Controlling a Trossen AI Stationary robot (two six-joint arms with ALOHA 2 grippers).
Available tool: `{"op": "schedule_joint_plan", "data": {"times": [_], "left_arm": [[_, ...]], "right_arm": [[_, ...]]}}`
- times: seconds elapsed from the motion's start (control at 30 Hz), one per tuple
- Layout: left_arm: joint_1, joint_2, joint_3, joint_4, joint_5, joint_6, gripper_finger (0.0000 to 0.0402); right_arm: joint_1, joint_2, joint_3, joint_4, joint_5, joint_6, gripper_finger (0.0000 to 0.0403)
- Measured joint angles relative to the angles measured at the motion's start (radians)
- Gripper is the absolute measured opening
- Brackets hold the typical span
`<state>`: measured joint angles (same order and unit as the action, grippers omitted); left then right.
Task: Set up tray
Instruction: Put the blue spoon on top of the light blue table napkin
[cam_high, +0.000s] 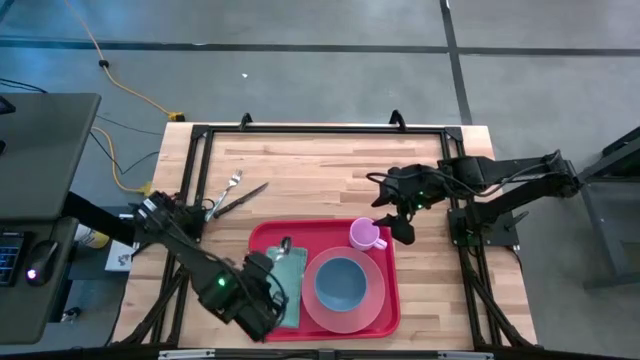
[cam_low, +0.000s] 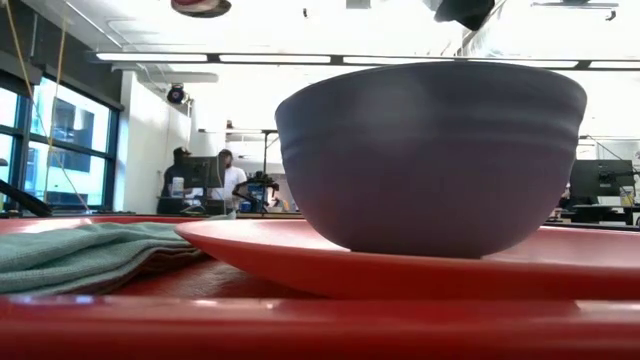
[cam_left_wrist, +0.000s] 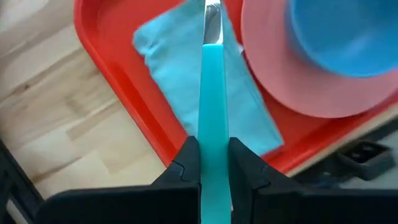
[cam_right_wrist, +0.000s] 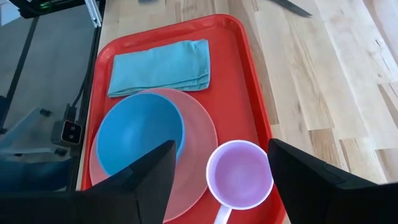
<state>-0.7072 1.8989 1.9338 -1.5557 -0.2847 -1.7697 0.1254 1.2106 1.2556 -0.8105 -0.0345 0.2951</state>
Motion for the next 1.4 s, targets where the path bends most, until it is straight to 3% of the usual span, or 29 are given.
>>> {"op": "schedule_joint_plan", "data": {"times": [0.37,0.67,0.87,1.0,1.2,1.4], "left_arm": [[0.068,0.151,0.022,0.078,-0.021,0.009,0.0063],[0.078,0.178,0.013,-0.022,-0.038,0.02,0.0063],[0.079,0.192,0.005,-0.003,-0.094,0.028,0.0063],[0.079,0.227,0.004,0.068,-0.059,0.025,0.0063],[0.079,0.281,0.004,0.057,0.103,0.006,0.0063],[0.124,0.285,0.004,0.211,0.108,0.004,0.0063]], "right_arm": [[0.036,0.0,0.0,0.007,0.003,0.022,0.0236],[0.108,0.0,0.0,0.007,-0.006,0.133,0.0236],[0.174,0.0,0.0,0.02,0.003,0.172,0.0236],[0.199,-0.001,0.0,0.031,-0.006,0.166,0.0236],[0.24,-0.018,0.0,0.049,-0.047,0.098,0.0236],[0.264,-0.055,0.0,0.049,-0.049,0.04,0.0236]]}}
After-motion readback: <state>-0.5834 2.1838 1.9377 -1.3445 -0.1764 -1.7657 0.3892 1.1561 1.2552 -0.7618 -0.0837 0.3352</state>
